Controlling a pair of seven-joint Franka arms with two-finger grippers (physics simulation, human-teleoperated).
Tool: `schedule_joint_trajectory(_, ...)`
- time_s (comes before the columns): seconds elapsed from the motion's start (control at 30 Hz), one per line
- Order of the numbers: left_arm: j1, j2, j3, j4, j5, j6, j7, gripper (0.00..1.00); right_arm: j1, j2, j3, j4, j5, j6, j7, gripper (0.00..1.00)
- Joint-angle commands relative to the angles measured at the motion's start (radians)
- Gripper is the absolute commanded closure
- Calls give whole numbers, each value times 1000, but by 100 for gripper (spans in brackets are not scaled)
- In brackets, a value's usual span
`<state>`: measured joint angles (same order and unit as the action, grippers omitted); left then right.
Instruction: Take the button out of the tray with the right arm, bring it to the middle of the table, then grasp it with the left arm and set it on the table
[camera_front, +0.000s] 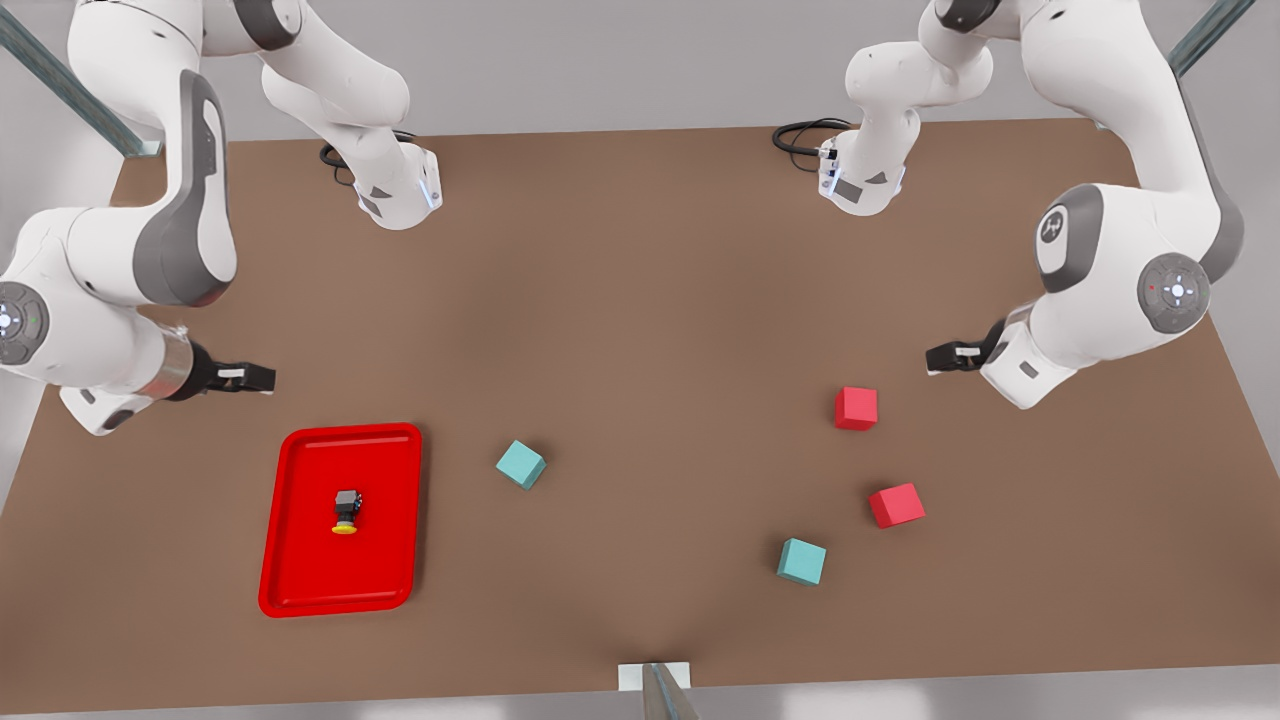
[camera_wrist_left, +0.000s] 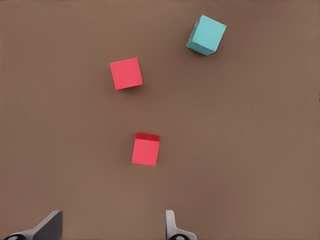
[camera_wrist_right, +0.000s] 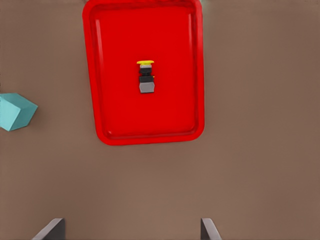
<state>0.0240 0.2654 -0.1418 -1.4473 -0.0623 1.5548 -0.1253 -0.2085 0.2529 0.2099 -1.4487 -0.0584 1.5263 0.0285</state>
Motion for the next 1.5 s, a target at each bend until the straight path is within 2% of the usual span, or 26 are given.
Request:
schedule_joint_trajectory(0.0, 1, 2, 1, 1, 3, 93, -122, 0, -9, 8, 0, 4, 38, 81, 30, 0)
schedule_joint_trajectory(0.1, -12, 3, -4, 11, -1, 102, -136, 0, -9, 8, -1, 4, 38, 58, 34, 0)
schedule_joint_trajectory(0.17, -4, 2, -4, 15, 6, 90, -108, 0, -6, 61, -1, -9, 37, 60, 39, 0)
schedule_joint_trajectory(0.33, -7, 5, -4, 19, 4, -18, -106, 0, -5, 227, -3, -19, 23, 209, 31, 0)
schedule_joint_trajectory(0.43, -3, 5, -4, 22, 1, -19, -117, 0, 1, 308, -3, -75, 23, 374, 37, 0)
schedule_joint_trajectory(0.53, -4, 5, -4, 11, -4, -24, -119, 0, 20, 355, -3, -64, 6, 402, 34, 0)
schedule_joint_trajectory(0.6, -4, 5, -4, 11, 4, -33, -116, 0, 63, 394, -3, 2, -18, 384, 33, 0)
schedule_joint_trajectory(0.7, -7, 15, -2, 13, 6, -35, -116, 0, 34, 448, -3, 4, -4, 402, 34, 0)
schedule_joint_trajectory(0.8, -9, 17, -2, 15, 6, -35, -117, 0, 37, 437, 6, -61, -12, 526, 27, 0)
schedule_joint_trajectory(0.83, -9, 14, -2, 13, 6, -35, -117, 0, -41, 425, 92, -127, -11, 624, 36, 0)
schedule_joint_trajectory(0.97, -10, 15, -2, 13, 6, -42, -114, 0, -146, 398, 190, -269, -20, 831, 28, 0)
schedule_joint_trajectory(1.0, -12, 15, -2, 15, 6, -42, -116, 0, -146, 381, 194, -288, -20, 877, 34, 0)
schedule_joint_trajectory(1.47, -12, 21, -4, 13, 6, -42, -117, 0, -157, 417, 166, -282, -233, 861, 34, 0)
